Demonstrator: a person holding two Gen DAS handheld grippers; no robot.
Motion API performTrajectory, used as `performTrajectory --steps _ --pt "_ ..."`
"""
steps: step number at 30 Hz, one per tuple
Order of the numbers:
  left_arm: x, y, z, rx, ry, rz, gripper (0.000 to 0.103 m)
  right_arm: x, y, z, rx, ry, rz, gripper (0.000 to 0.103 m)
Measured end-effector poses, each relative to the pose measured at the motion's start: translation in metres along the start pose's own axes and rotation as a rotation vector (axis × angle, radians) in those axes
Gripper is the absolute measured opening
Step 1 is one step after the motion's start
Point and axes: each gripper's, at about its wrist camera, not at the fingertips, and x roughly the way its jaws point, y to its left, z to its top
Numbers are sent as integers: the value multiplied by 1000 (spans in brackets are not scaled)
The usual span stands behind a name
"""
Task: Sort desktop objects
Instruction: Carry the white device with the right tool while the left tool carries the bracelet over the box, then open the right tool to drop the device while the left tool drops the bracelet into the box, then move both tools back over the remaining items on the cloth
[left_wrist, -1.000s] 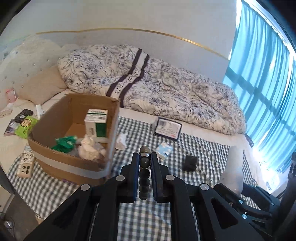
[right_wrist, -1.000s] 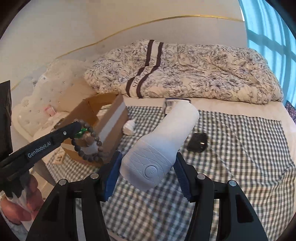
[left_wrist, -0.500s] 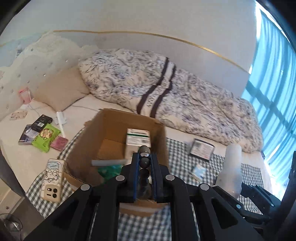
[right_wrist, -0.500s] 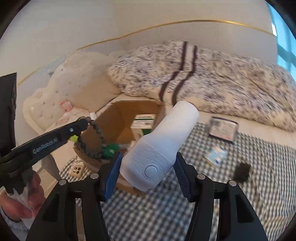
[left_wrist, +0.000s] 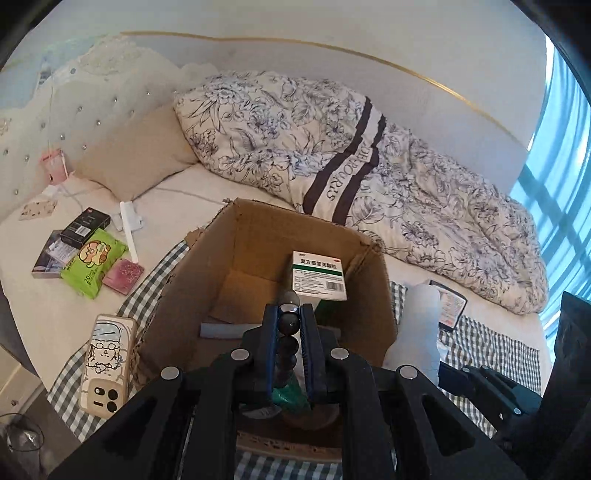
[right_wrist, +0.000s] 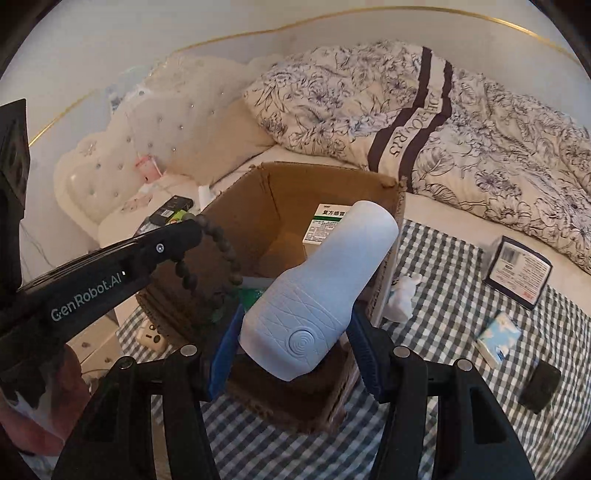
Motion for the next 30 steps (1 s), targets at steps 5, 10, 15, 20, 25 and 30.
performTrajectory --steps 5,10,15,20,25,30 --pt "1 -5 -1 35 -15 -14 54 6 1 6 -37 20 -20 75" --pt "-9 -16 -2 61 -90 43 89 -5 -9 8 -18 -27 -17 81" --pt "-8 -30 -3 58 -68 52 90 -19 -32 4 33 -51 -17 81" --pt "-6 -59 -10 76 -56 29 90 -40 -77 -5 116 -78 -52 81" --pt "-3 -95 -16 99 -54 -14 91 -68 -134 -19 214 -121 -126 81" --pt "7 -135 -19 133 -65 -55 98 -95 -197 -37 321 -150 -229 81"
